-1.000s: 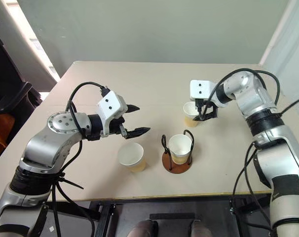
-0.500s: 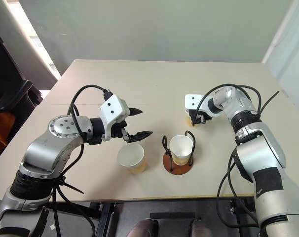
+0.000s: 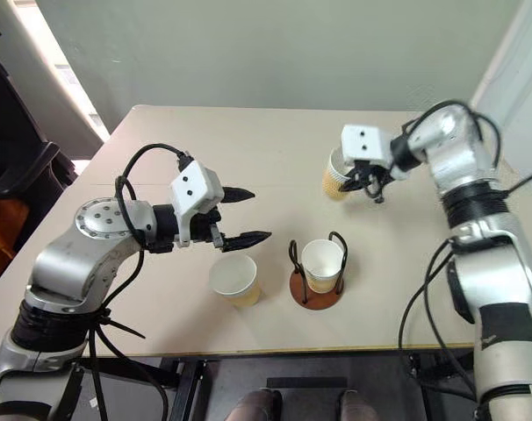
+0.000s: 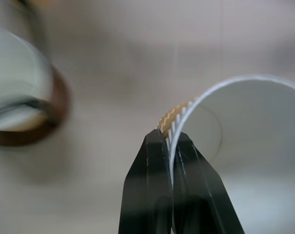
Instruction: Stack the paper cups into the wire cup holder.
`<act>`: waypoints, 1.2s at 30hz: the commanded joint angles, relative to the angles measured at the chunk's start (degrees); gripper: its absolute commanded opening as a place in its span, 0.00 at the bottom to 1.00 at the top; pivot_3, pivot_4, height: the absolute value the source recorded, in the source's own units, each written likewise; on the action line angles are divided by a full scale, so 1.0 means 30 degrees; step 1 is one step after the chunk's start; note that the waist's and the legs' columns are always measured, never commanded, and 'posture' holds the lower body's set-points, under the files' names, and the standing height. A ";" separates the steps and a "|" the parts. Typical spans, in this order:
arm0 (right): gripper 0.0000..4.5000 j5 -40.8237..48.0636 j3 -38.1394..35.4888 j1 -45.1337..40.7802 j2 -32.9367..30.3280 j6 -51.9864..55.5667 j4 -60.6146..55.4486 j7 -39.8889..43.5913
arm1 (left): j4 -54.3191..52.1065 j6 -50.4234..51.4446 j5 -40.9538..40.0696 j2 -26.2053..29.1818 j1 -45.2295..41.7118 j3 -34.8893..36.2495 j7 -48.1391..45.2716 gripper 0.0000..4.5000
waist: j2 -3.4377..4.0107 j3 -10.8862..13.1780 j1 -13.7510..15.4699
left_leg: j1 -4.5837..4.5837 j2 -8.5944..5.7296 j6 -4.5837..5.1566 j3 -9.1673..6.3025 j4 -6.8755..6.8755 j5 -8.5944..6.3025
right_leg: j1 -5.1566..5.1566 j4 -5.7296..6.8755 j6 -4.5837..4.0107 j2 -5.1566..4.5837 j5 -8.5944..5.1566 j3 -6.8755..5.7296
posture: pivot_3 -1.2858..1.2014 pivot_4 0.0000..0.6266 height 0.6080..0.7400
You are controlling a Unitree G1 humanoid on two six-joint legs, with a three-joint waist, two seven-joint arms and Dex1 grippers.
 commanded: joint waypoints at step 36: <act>0.22 0.3229 0.4410 0.1872 -0.3341 0.0807 -1.0010 0.0757 | -0.2278 0.0970 -0.2600 0.2552 0.0840 0.0828 -0.2581 1.00 | -0.0010 -0.0005 -0.0182 | 0.0086 0.0081 0.0237 -0.0010 -0.0008 0.0088 | 0.0044 0.0041 -0.0271 0.0042 -0.0022 -0.0009 | 0.52 0.24 1.00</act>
